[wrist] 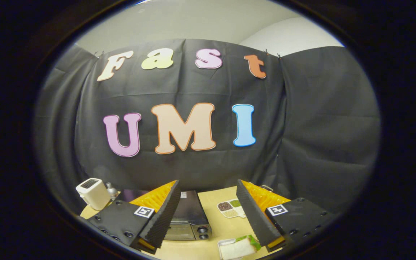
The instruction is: Open the toaster oven, put the food inside, and close the toaster oven door.
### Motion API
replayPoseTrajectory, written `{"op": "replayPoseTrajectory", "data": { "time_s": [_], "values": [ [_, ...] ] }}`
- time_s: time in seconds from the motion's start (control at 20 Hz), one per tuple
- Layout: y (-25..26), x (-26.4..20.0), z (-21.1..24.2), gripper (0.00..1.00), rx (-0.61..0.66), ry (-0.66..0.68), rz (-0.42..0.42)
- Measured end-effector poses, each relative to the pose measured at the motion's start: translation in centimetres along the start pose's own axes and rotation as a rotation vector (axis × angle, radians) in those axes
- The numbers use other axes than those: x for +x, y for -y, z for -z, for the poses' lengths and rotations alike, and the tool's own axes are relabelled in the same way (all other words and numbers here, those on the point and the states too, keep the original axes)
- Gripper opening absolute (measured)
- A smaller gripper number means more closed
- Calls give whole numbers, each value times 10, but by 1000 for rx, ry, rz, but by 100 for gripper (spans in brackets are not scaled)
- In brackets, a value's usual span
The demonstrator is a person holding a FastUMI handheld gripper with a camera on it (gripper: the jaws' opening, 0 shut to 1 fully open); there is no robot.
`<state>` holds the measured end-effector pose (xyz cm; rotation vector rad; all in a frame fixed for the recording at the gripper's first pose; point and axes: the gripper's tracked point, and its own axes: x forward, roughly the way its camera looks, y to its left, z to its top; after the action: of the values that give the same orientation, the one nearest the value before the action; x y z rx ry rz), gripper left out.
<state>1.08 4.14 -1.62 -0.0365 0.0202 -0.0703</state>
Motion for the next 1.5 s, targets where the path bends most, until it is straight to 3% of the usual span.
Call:
{"op": "replayPoseTrajectory", "data": {
  "time_s": [0.4, 1.1, 1.5],
  "values": [
    [-35, -7, 19, 97, 34, -22, -67],
    [-129, -8, 47, 97, 109, 58, -249],
    [-170, 12, 111, 98, 57, 20, -296]
  ]
}}
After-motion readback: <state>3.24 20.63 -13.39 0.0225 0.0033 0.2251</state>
